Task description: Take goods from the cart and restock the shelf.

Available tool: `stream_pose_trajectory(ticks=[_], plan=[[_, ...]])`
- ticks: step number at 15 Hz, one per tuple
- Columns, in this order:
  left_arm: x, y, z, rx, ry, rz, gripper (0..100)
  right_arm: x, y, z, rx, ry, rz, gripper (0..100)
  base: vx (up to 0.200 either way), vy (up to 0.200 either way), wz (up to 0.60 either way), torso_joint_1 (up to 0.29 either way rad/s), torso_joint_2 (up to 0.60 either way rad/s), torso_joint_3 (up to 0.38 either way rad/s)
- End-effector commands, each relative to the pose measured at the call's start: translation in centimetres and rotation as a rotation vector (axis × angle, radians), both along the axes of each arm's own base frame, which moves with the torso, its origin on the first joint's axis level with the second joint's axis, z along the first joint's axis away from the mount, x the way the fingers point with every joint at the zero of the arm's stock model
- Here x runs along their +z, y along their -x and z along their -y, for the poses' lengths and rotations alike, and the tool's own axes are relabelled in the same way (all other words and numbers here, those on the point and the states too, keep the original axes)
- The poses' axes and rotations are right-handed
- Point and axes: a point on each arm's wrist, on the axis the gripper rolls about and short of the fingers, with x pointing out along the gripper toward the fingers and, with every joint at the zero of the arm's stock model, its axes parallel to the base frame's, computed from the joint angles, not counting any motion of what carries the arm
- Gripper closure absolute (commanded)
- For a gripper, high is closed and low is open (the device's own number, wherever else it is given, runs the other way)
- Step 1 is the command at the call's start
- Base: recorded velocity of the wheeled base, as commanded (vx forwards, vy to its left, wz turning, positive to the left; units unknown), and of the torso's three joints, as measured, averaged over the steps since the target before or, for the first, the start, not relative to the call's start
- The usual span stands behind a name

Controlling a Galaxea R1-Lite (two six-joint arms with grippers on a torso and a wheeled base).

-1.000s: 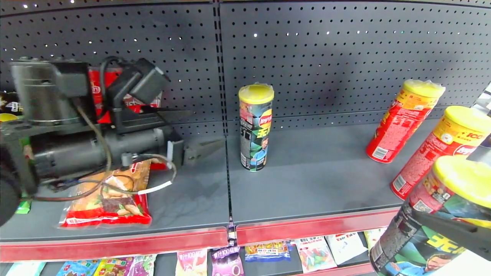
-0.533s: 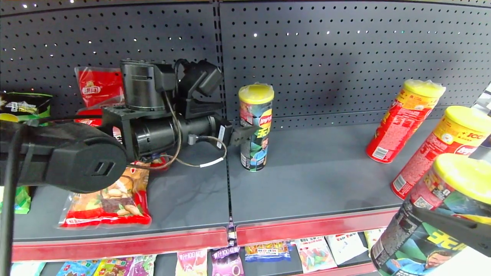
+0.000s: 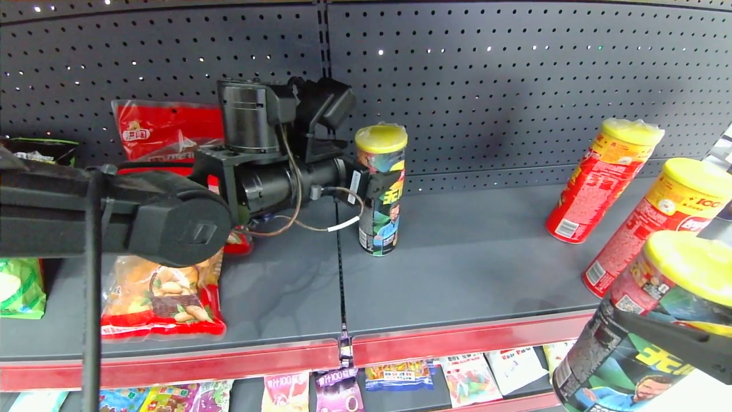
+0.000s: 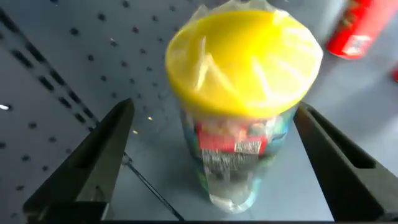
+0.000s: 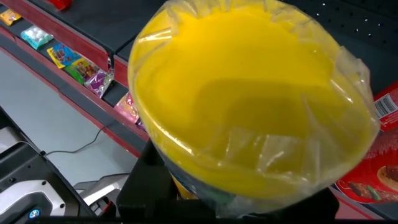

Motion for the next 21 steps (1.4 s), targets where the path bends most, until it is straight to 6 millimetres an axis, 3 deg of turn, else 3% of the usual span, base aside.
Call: stream_pose_trajectory(ticks=[1, 8, 12, 14, 21], plan=[[-0.5, -1.0, 1.0, 0.007, -0.001, 0.0, 0, 0.0, -0.1, 0.1, -0.012, 0.0, 0.001, 100, 0.0, 0.0, 0.0, 0.0, 0.0, 0.0], [-0.8, 0.0, 3.4, -0.042, 0.028, -0.027, 0, -0.1, -0.1, 0.3, -0.023, 0.0, -0.001, 100, 0.0, 0.0, 0.0, 0.0, 0.0, 0.0], [-1.1, 0.2, 3.9, 0.018, 0.019, -0.026, 0, -0.1, -0.2, 0.2, -0.025, 0.001, -0.004, 100, 0.0, 0.0, 0.0, 0.0, 0.0, 0.0], [-1.1, 0.8, 5.0, 0.016, 0.045, -0.041, 0, -0.1, -0.1, 0.2, -0.025, 0.0, -0.003, 100, 0.0, 0.0, 0.0, 0.0, 0.0, 0.0], [-1.8, -0.3, 5.8, 0.061, 0.057, -0.051, 0, 0.0, -0.1, 0.4, -0.038, -0.003, 0.003, 100, 0.0, 0.0, 0.0, 0.0, 0.0, 0.0]])
